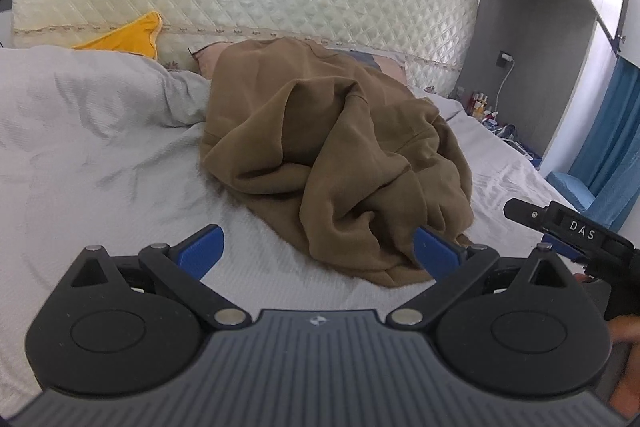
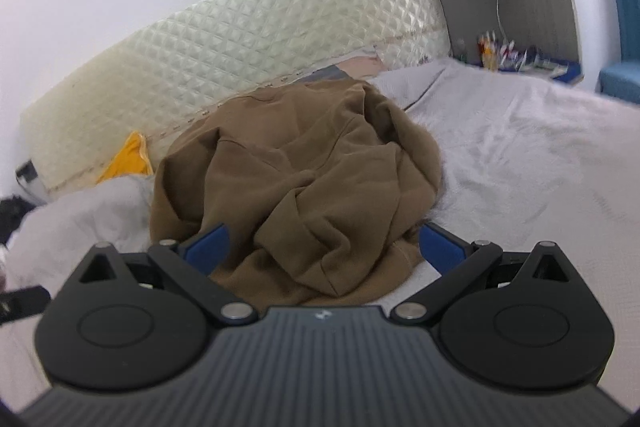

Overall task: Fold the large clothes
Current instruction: 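Reach into the brown hoodie and close both grippers on its fabric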

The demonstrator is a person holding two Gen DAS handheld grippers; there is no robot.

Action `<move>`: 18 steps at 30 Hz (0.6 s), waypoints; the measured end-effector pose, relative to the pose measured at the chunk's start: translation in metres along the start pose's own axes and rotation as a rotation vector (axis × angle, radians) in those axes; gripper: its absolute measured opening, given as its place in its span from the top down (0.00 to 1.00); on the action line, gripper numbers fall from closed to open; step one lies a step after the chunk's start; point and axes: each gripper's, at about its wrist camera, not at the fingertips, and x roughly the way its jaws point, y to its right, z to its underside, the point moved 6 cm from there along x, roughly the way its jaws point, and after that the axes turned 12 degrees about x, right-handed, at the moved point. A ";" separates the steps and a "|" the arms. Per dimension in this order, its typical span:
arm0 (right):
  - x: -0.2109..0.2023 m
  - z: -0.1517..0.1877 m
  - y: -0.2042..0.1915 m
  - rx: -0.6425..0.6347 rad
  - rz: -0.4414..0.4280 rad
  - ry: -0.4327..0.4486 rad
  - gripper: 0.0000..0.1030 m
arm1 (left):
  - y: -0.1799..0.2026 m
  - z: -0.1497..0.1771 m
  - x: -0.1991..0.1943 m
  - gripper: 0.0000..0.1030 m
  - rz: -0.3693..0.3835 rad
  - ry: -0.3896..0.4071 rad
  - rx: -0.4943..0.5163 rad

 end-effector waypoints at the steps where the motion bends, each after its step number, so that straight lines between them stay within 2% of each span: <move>1: 0.009 -0.002 0.004 0.017 0.000 -0.004 0.00 | 0.001 -0.003 0.009 0.01 0.001 0.001 -0.004; 5: 0.040 -0.009 0.015 0.068 0.012 -0.025 0.00 | 0.008 -0.015 0.044 0.01 0.042 -0.004 -0.027; 9: 0.065 -0.023 0.023 0.127 -0.025 -0.055 0.00 | 0.017 -0.034 0.086 0.01 0.102 0.014 -0.047; 14: 0.112 -0.056 0.027 0.077 -0.047 -0.037 0.01 | 0.021 -0.064 0.141 0.01 0.223 0.061 -0.074; 16: 0.140 -0.066 0.029 0.053 -0.068 -0.058 0.03 | 0.021 -0.077 0.165 0.01 0.283 0.074 -0.074; 18: 0.165 -0.077 0.031 0.034 -0.080 -0.051 0.05 | 0.020 -0.087 0.189 0.01 0.308 0.087 -0.068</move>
